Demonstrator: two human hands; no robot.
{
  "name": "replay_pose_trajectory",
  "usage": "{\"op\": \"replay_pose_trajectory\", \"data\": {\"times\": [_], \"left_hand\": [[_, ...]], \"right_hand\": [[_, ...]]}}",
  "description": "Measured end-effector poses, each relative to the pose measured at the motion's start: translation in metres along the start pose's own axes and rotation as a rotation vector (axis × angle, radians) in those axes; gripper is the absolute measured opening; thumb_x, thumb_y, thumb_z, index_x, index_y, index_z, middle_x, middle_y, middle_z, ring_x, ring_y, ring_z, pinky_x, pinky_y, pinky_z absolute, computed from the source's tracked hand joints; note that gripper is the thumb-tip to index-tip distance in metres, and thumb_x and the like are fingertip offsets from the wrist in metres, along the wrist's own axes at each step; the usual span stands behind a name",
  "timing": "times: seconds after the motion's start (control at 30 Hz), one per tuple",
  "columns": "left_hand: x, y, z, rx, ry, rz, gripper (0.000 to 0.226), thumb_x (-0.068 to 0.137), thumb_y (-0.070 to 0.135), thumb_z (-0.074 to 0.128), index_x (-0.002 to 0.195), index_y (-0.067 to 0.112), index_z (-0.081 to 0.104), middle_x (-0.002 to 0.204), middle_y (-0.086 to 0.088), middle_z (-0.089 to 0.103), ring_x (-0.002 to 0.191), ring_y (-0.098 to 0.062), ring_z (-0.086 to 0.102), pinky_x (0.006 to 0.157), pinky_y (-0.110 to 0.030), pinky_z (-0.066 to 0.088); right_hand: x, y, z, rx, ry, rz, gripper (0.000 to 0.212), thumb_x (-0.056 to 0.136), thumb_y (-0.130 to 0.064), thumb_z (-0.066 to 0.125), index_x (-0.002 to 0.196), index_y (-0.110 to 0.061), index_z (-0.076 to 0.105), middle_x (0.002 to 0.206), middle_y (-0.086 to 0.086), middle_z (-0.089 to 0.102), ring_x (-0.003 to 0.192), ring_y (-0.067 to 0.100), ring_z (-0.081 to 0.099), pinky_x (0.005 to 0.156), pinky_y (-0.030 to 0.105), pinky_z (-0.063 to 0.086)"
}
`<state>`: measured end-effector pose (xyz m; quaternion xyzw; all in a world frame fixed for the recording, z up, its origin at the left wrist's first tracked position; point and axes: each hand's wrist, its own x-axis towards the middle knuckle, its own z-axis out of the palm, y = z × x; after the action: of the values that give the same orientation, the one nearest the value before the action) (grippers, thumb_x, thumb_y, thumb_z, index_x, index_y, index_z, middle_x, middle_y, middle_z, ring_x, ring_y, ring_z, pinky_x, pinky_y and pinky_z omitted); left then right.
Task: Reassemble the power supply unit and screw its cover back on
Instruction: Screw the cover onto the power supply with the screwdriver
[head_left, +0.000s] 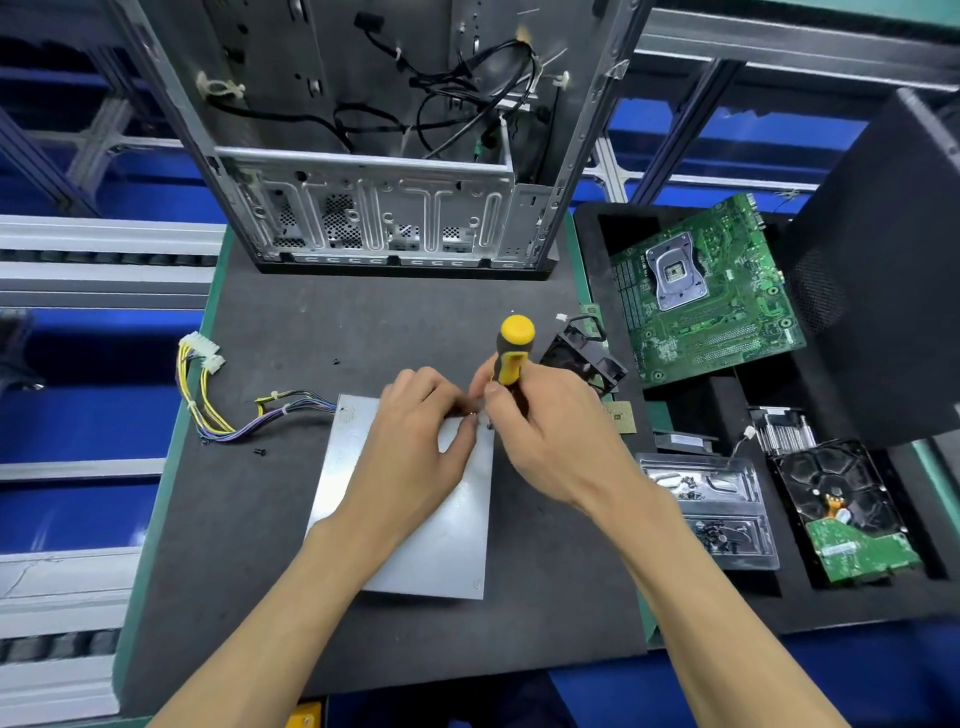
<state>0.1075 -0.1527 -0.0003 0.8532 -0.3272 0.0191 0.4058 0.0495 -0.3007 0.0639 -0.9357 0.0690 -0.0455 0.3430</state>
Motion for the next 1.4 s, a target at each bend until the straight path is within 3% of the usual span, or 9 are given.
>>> {"op": "replay_pose_trajectory", "data": {"times": [0.37, 0.6, 0.7, 0.77, 0.87, 1.03, 1.13, 1.23, 1.4], "left_hand": [[-0.004, -0.002, -0.010, 0.159, 0.045, -0.120, 0.008, 0.092, 0.008, 0.066, 0.090, 0.014, 0.060, 0.086, 0.003, 0.065, 0.085, -0.019, 0.055, 0.089, -0.034, 0.037], [-0.008, -0.006, -0.015, 0.127, 0.065, -0.188, 0.010, 0.095, 0.011, 0.064, 0.091, 0.016, 0.057, 0.083, 0.005, 0.063, 0.080, -0.006, 0.035, 0.081, -0.032, 0.036], [-0.008, -0.008, -0.016, 0.082, 0.066, -0.203, 0.010, 0.096, 0.013, 0.063, 0.091, 0.019, 0.057, 0.083, 0.009, 0.061, 0.082, 0.003, 0.036, 0.081, -0.031, 0.035], [-0.008, -0.010, -0.016, 0.068, 0.059, -0.209, 0.010, 0.096, 0.015, 0.062, 0.091, 0.021, 0.057, 0.084, 0.012, 0.061, 0.089, 0.015, 0.038, 0.082, -0.028, 0.033], [-0.008, -0.012, -0.015, 0.077, 0.050, -0.225, 0.008, 0.097, 0.017, 0.061, 0.092, 0.022, 0.057, 0.085, 0.013, 0.061, 0.083, 0.003, 0.033, 0.082, -0.027, 0.031], [-0.009, -0.012, -0.014, 0.063, 0.071, -0.211, 0.009, 0.096, 0.015, 0.062, 0.091, 0.021, 0.056, 0.084, 0.012, 0.060, 0.088, 0.010, 0.038, 0.082, -0.026, 0.031], [-0.009, -0.011, -0.013, 0.068, 0.085, -0.208, 0.009, 0.096, 0.015, 0.062, 0.091, 0.020, 0.056, 0.084, 0.012, 0.061, 0.085, 0.006, 0.037, 0.081, -0.027, 0.031], [-0.009, -0.011, -0.014, 0.076, 0.096, -0.187, 0.010, 0.096, 0.014, 0.062, 0.090, 0.020, 0.056, 0.083, 0.013, 0.060, 0.094, 0.026, 0.036, 0.082, -0.027, 0.031], [-0.009, -0.011, -0.014, 0.093, 0.086, -0.208, 0.010, 0.097, 0.016, 0.061, 0.090, 0.021, 0.056, 0.084, 0.012, 0.061, 0.081, 0.002, 0.031, 0.083, -0.026, 0.031]], "right_hand": [[-0.004, 0.005, 0.018, 0.020, 0.256, -0.117, 0.035, 0.093, -0.039, 0.074, 0.073, -0.021, 0.052, 0.050, -0.010, 0.031, 0.048, 0.012, 0.036, 0.048, 0.035, 0.037], [-0.007, -0.001, 0.026, 0.167, 0.228, -0.033, 0.018, 0.098, -0.039, 0.058, 0.101, -0.022, 0.065, 0.051, -0.004, 0.041, 0.051, 0.020, 0.044, 0.054, 0.044, 0.047], [-0.008, -0.001, 0.025, 0.197, 0.203, -0.020, 0.020, 0.097, -0.041, 0.058, 0.094, -0.022, 0.061, 0.056, 0.000, 0.052, 0.053, 0.022, 0.049, 0.056, 0.044, 0.047], [-0.010, 0.001, 0.023, 0.236, 0.147, -0.020, 0.018, 0.097, -0.042, 0.053, 0.095, -0.025, 0.058, 0.061, -0.001, 0.061, 0.055, 0.020, 0.057, 0.057, 0.039, 0.048], [-0.013, 0.004, 0.020, 0.259, 0.127, -0.026, 0.015, 0.097, -0.039, 0.048, 0.102, -0.029, 0.058, 0.069, -0.012, 0.070, 0.059, 0.012, 0.062, 0.055, 0.017, 0.042], [-0.011, 0.004, 0.019, 0.192, 0.183, -0.079, 0.029, 0.093, -0.037, 0.068, 0.088, -0.024, 0.043, 0.063, -0.006, 0.062, 0.057, 0.018, 0.058, 0.057, 0.039, 0.051], [-0.014, 0.002, 0.022, 0.122, 0.232, -0.072, 0.038, 0.091, -0.035, 0.071, 0.083, -0.017, 0.038, 0.054, -0.003, 0.049, 0.050, 0.023, 0.049, 0.050, 0.041, 0.047], [-0.012, 0.000, 0.021, 0.022, 0.316, -0.022, 0.031, 0.090, -0.041, 0.066, 0.081, -0.017, 0.048, 0.049, -0.002, 0.042, 0.048, 0.023, 0.044, 0.048, 0.037, 0.043], [-0.006, 0.008, 0.014, 0.111, 0.247, 0.088, 0.016, 0.097, -0.042, 0.058, 0.097, -0.028, 0.066, 0.049, -0.011, 0.044, 0.053, 0.014, 0.047, 0.055, 0.031, 0.037]]}}
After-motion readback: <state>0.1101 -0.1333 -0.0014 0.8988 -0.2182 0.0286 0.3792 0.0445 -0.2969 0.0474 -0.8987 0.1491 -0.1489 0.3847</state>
